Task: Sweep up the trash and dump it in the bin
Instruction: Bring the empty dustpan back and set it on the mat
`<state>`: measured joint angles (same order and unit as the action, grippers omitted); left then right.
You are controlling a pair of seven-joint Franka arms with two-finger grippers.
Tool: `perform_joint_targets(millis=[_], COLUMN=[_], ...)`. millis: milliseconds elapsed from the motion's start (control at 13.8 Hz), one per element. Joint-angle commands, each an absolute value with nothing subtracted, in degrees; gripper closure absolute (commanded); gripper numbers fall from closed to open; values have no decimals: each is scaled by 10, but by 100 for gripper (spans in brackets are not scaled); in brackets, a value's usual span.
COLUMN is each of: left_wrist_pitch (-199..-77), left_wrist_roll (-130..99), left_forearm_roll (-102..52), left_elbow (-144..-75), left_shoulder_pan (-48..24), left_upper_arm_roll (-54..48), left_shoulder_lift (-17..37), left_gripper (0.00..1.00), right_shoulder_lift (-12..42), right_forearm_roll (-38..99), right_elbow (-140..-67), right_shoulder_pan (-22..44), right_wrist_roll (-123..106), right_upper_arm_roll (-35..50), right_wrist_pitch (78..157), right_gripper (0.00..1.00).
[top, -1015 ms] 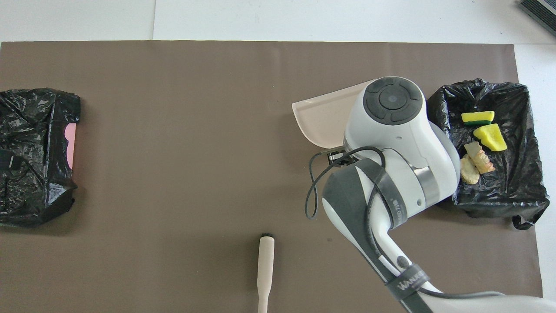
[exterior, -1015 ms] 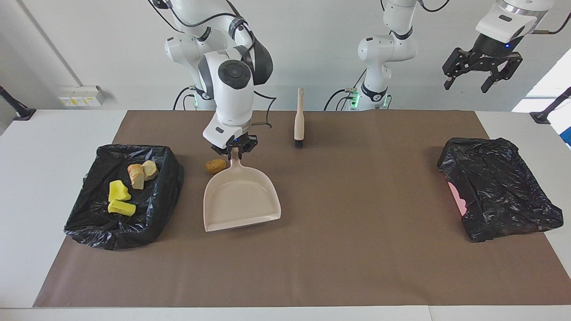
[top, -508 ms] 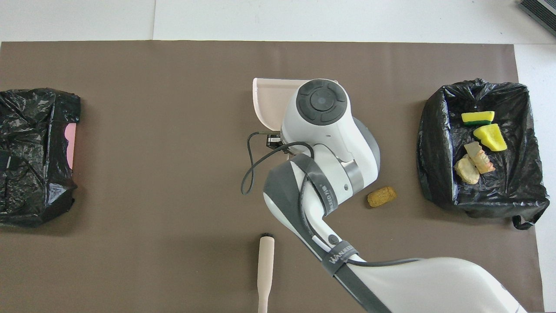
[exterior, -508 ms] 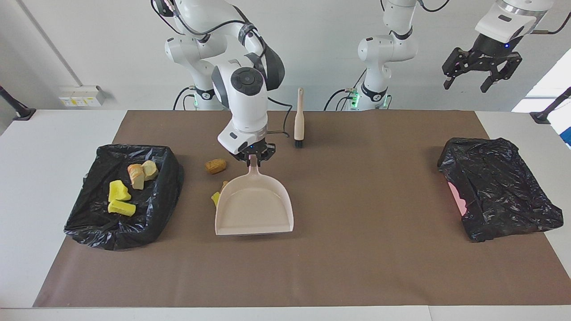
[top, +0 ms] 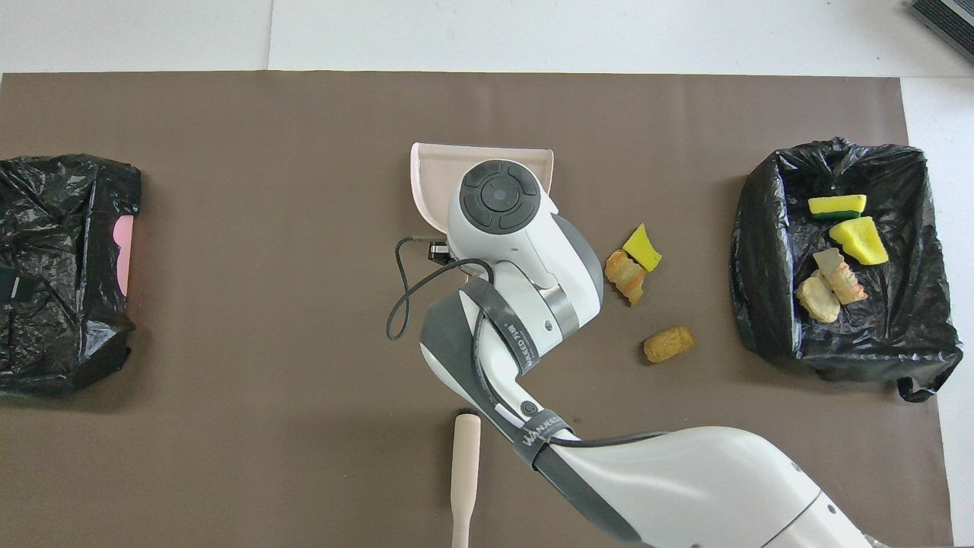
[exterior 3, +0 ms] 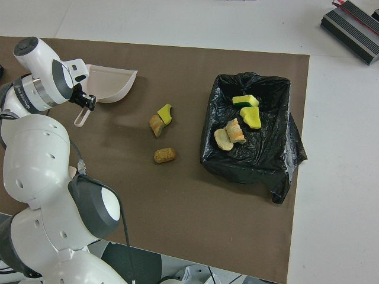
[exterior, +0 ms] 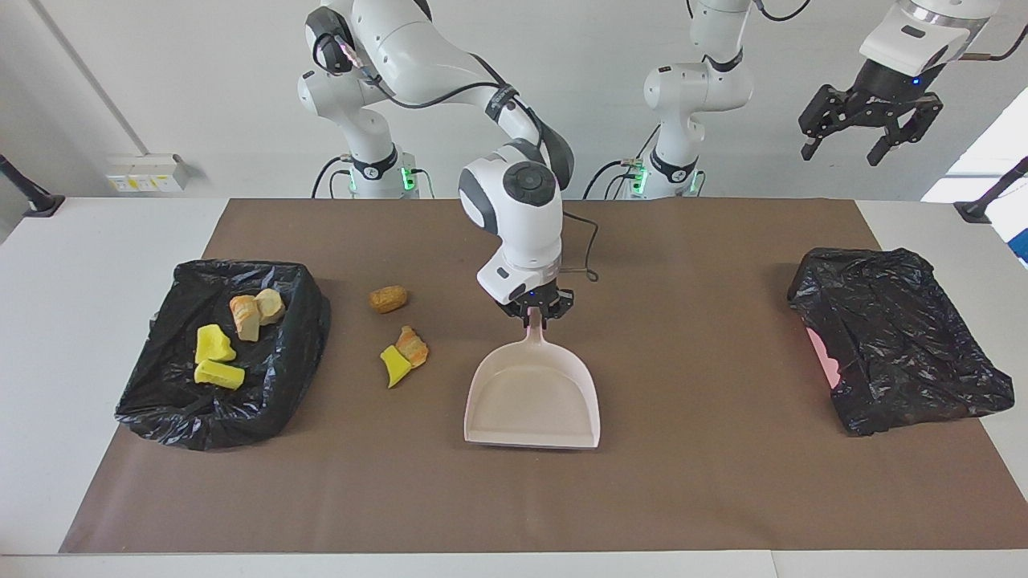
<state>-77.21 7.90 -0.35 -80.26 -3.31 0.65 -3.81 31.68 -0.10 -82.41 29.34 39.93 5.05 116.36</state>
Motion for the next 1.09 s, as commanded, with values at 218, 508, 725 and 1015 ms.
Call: perform_joint_targets(millis=[218, 508, 725, 1015], left_wrist_pitch=[-771, -762, -760, -767], left_wrist_roll=[82, 81, 80, 90], left_forearm_roll=[1, 1, 1, 0], left_elbow=[-815, -817, -817, -824], left_shoulder_pan=[-39, -38, -45, -37], left_upper_arm_roll=[16, 16, 15, 14], left_shoulder_lift=[-49, -50, -51, -56], left_gripper=[0, 0, 0, 0], right_shoulder_lift=[316, 316, 308, 283], right_forearm_roll=[53, 55, 47, 58], right_elbow=[-855, -862, -860, -860], right_shoulder_pan=[288, 289, 288, 271], right_wrist_roll=[336, 335, 320, 317], right_upper_arm_roll=[54, 54, 54, 54], right_wrist_pitch=[1200, 1199, 1191, 1160], right_gripper=[91, 47, 0, 0])
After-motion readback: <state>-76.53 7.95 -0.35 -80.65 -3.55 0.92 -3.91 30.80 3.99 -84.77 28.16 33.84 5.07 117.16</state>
